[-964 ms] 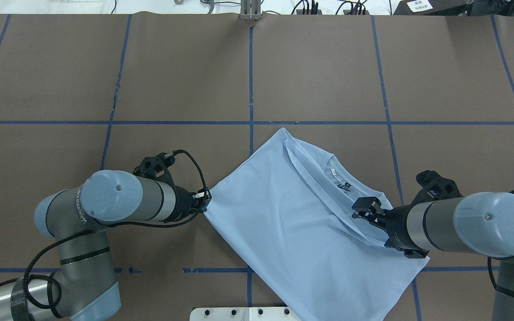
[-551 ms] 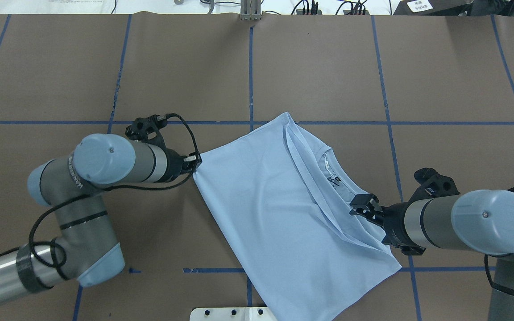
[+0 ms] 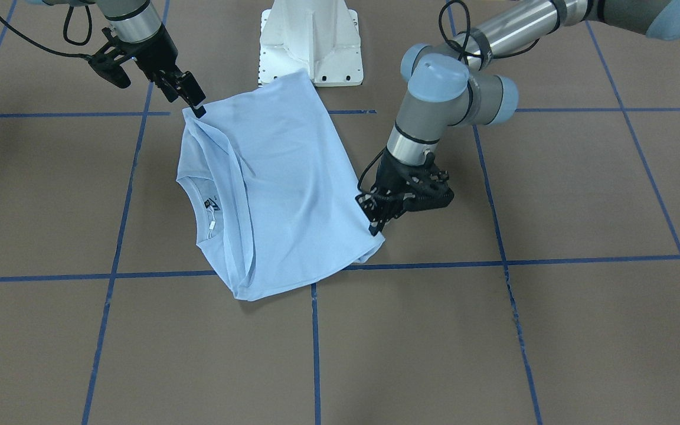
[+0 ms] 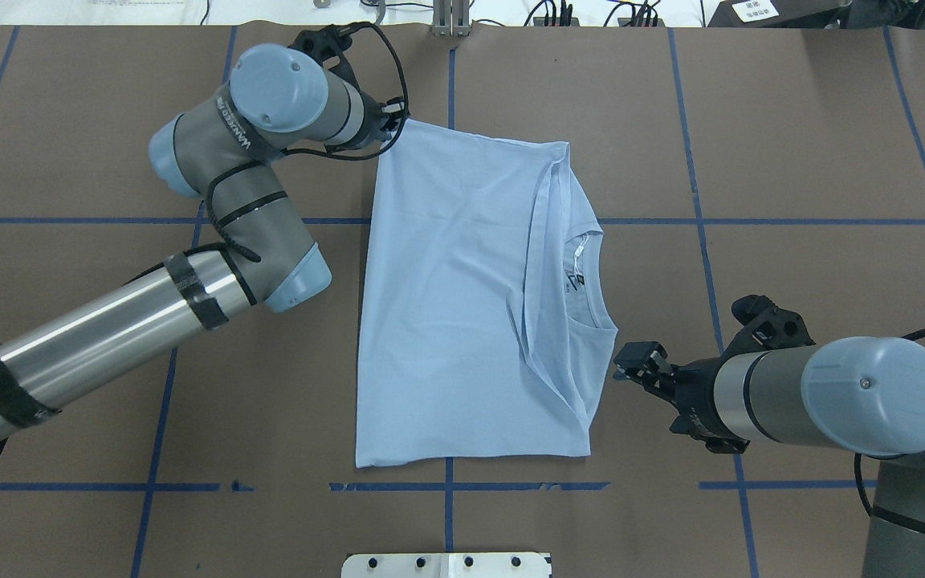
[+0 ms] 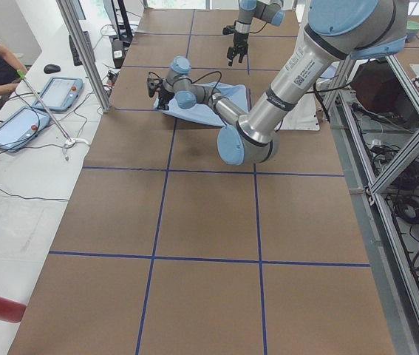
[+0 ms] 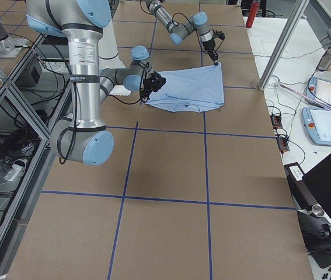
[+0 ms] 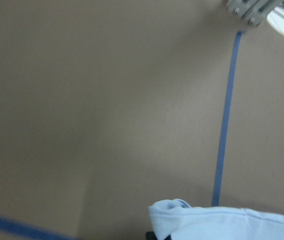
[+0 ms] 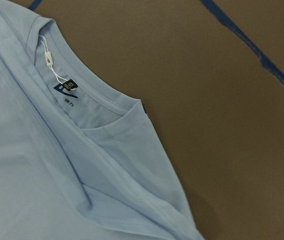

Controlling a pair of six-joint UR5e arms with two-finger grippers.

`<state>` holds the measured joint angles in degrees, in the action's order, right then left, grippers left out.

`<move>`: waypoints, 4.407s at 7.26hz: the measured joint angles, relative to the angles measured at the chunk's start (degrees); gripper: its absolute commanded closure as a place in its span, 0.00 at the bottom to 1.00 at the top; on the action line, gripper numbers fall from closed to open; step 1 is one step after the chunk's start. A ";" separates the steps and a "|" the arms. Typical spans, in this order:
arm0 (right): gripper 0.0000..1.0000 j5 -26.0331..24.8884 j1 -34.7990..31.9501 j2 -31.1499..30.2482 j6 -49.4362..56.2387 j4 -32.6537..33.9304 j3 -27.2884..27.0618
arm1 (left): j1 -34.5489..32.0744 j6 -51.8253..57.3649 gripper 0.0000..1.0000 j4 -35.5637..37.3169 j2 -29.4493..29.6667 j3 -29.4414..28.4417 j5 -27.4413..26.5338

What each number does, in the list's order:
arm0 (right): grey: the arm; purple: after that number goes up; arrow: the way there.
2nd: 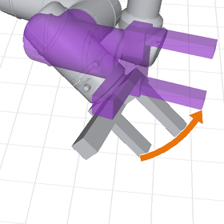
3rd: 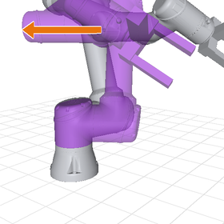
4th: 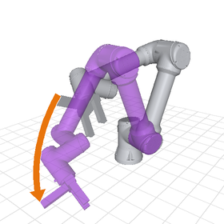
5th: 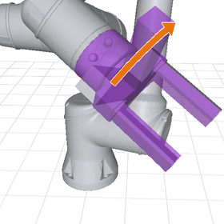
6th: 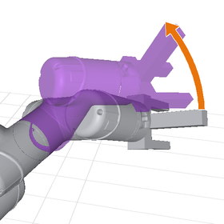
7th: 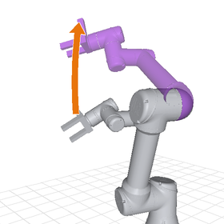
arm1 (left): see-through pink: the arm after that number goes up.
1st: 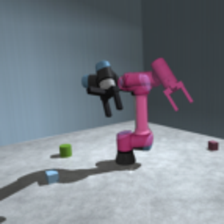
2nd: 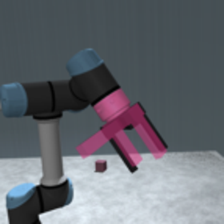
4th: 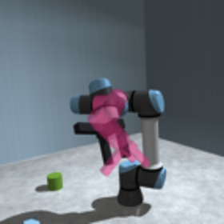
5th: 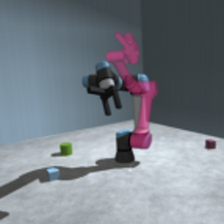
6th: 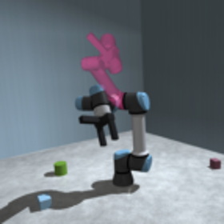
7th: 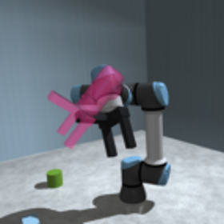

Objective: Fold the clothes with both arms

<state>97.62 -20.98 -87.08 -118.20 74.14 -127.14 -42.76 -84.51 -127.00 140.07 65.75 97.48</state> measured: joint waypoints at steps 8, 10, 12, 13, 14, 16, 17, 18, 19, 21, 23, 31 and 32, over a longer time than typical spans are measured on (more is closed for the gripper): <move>0.55 -1.63 3.62 14.61 25.61 4.33 15.75 | 0.86 0.22 0.41 -0.61 -13.01 17.86 1.91; 1.00 -1.44 3.78 15.60 35.41 4.53 17.31 | 0.90 0.16 0.41 -0.47 -13.29 17.86 1.92; 1.00 -1.12 3.27 16.05 41.52 4.25 17.81 | 0.92 0.42 0.41 -0.30 -13.59 17.72 1.92; 1.00 -0.93 2.78 16.22 42.91 4.18 17.84 | 0.92 0.51 0.41 -0.28 -13.64 17.64 1.92; 1.00 -0.23 2.15 16.54 43.76 4.08 17.77 | 0.95 0.53 0.41 -0.27 -13.67 17.61 1.92; 1.00 1.65 1.10 16.34 43.81 4.09 17.06 | 0.99 0.50 0.41 -0.27 -13.67 17.58 1.92; 1.00 1.73 1.32 15.60 43.03 4.29 16.81 | 1.07 0.39 0.41 -0.27 -13.61 17.59 1.90; 1.00 1.64 2.07 14.58 41.98 4.38 16.72 | 1.12 0.20 0.41 -0.25 -13.56 17.67 1.84; 1.00 1.48 2.92 13.77 40.77 4.41 16.66 | 1.15 0.10 0.41 -0.19 -13.53 17.76 1.79; 0.42 1.77 3.65 13.07 38.82 4.49 15.83 | 1.17 0.06 0.41 -0.08 -13.52 17.83 1.75; 0.29 2.63 3.71 12.62 38.46 4.50 14.96 | 1.16 0.05 0.41 -0.02 -13.51 17.83 1.69; 0.10 -0.78 3.77 16.86 0.39 4.01 18.25 | 0.02 0.06 0.43 0.00 -19.04 28.99 5.13; 0.10 -0.97 3.84 17.21 -0.34 4.13 18.95 | 0.01 0.00 0.43 0.02 -19.17 29.23 5.31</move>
<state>96.65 -17.14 -69.87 -118.54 78.27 -108.19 -42.75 -84.51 -126.98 120.91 94.98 102.80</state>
